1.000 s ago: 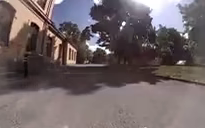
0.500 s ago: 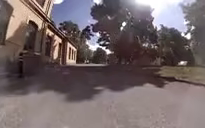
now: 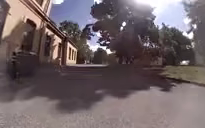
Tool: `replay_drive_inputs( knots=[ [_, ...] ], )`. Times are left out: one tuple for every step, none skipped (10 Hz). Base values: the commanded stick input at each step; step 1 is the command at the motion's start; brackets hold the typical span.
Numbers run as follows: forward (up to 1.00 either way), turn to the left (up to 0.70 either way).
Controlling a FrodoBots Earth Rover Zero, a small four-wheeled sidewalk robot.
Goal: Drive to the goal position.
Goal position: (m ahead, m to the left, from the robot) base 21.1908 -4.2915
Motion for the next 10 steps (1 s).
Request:
replay_drive_inputs(
  knots=[
    [0.85,0.16],
    [0.85,0.0],
    [0.85,0.0],
    [0.85,0.0],
    [0.85,0.0],
    [0.85,0.0],
    [0.85,0.0],
    [0.85,0.0],
    [0.85,0.0],
    [0.85,0.0]
  ],
)
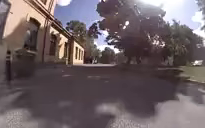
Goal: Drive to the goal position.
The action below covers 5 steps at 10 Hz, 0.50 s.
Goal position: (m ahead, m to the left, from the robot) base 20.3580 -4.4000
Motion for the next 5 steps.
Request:
replay_drive_inputs(
  knots=[
    [0.85,0.0],
    [0.85,0.0],
    [0.85,0.0],
    [0.85,0.0],
    [0.85,0.0]
  ],
)
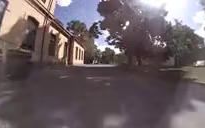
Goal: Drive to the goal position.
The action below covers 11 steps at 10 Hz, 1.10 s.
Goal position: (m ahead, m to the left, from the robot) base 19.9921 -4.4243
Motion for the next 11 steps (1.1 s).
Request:
replay_drive_inputs(
  knots=[
    [0.85,0.0],
    [0.85,-0.04],
    [0.85,-0.11],
    [0.85,-0.2],
    [0.85,-0.33],
    [0.85,-0.34],
    [0.85,-0.34],
    [0.85,-0.34],
    [0.85,-0.26],
    [0.85,0.0],
    [0.85,0.0]
  ],
)
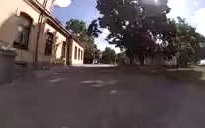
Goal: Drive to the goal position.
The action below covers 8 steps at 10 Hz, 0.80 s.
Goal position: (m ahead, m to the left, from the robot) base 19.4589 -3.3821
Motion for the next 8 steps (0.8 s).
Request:
replay_drive_inputs(
  knots=[
    [0.85,0.0],
    [0.85,0.0],
    [0.85,0.0],
    [0.85,0.0],
    [0.85,0.0],
    [0.85,0.0],
    [0.85,0.0],
    [0.85,0.0]
  ],
)
